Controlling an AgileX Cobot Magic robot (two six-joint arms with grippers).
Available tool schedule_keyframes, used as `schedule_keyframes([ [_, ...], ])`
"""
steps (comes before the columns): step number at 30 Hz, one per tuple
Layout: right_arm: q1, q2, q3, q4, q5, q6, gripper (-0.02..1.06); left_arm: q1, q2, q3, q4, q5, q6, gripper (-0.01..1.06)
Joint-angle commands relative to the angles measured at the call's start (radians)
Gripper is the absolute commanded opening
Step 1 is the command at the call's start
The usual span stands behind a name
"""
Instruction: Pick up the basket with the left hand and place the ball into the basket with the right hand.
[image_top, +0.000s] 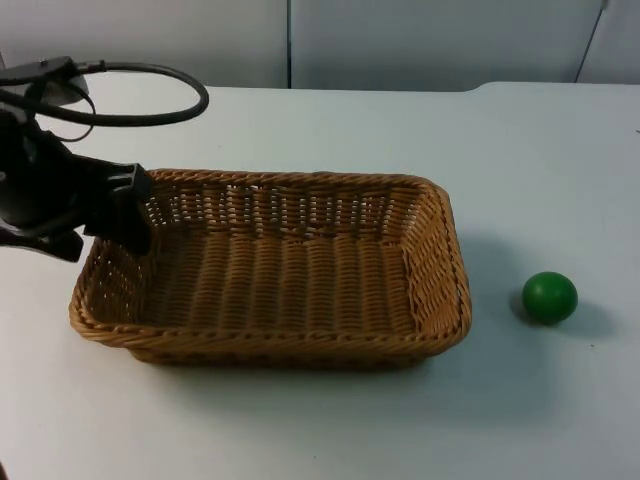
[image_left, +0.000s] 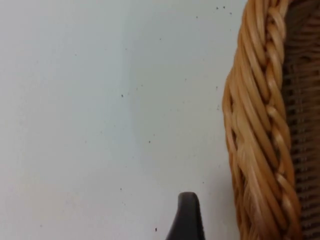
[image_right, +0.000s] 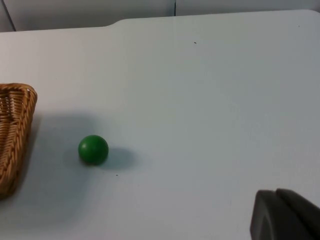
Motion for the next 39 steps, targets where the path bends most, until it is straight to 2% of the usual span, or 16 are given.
schedule_keyframes([
  [1,0.003,-0.004,0.007,0.001,-0.004,0.001,0.0,0.0,0.015,-0.017,-0.018,0.018,0.007,0.65],
  [4,0.003,-0.004,0.007,0.001,-0.004,0.001,0.0,0.0,0.026,-0.022,-0.02,0.014,0.007,0.64],
  [7,0.003,-0.004,0.007,0.001,-0.004,0.001,0.0,0.0,0.031,-0.022,-0.018,-0.024,0.007,0.51],
  [8,0.003,-0.004,0.007,0.001,-0.004,0.001,0.0,0.0,0.031,-0.022,-0.018,-0.024,0.007,0.51],
  [12,0.003,-0.004,0.007,0.001,-0.004,0.001,0.0,0.0,0.033,-0.022,-0.023,-0.049,0.003,0.18],
  [13,0.003,-0.004,0.007,0.001,-0.004,0.001,0.0,0.0,0.033,-0.022,-0.023,-0.049,0.003,0.18],
  [14,0.003,-0.004,0.007,0.001,-0.004,0.001,0.0,0.0,0.033,-0.022,-0.023,-0.051,0.003,0.04],
  [15,0.003,-0.004,0.007,0.001,-0.004,0.001,0.0,0.0,0.033,-0.022,-0.023,-0.051,0.003,0.0],
  [19,0.003,-0.004,0.007,0.001,-0.004,0.001,0.0,0.0,0.033,-0.022,-0.042,-0.048,-0.006,0.0],
  [29,0.003,-0.004,0.007,0.001,-0.004,0.001,0.0,0.003,0.026,-0.022,-0.107,0.026,-0.006,0.0],
  [39,0.003,-0.004,0.007,0.001,-0.004,0.001,0.0,0.013,-0.115,-0.022,-0.186,0.052,-0.009,0.0],
])
